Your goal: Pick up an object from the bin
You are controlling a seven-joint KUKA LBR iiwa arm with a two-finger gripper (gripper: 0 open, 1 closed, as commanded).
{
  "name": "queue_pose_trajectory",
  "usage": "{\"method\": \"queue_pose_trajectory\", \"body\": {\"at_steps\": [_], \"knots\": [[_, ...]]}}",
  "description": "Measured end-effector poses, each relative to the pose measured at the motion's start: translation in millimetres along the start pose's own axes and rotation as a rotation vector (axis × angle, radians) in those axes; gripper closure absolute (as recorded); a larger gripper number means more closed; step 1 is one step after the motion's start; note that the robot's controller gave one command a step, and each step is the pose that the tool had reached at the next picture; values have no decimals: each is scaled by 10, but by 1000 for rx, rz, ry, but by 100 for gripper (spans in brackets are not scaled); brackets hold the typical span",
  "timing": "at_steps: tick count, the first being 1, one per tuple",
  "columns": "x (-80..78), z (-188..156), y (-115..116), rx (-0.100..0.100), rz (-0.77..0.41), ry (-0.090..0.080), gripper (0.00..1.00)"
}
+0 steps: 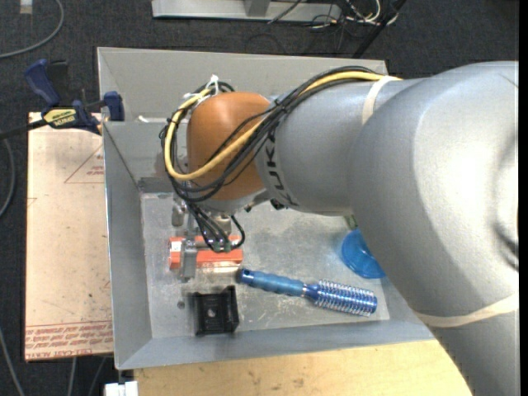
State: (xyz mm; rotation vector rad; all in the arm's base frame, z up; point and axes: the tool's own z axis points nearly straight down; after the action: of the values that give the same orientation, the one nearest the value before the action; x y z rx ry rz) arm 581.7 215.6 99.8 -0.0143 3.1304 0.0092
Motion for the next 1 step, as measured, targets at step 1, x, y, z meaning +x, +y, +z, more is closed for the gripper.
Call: {"method": "queue_pose_trajectory", "body": {"at_steps": [1], "knots": [[151,283,-812,2,-332,7,100]]}}
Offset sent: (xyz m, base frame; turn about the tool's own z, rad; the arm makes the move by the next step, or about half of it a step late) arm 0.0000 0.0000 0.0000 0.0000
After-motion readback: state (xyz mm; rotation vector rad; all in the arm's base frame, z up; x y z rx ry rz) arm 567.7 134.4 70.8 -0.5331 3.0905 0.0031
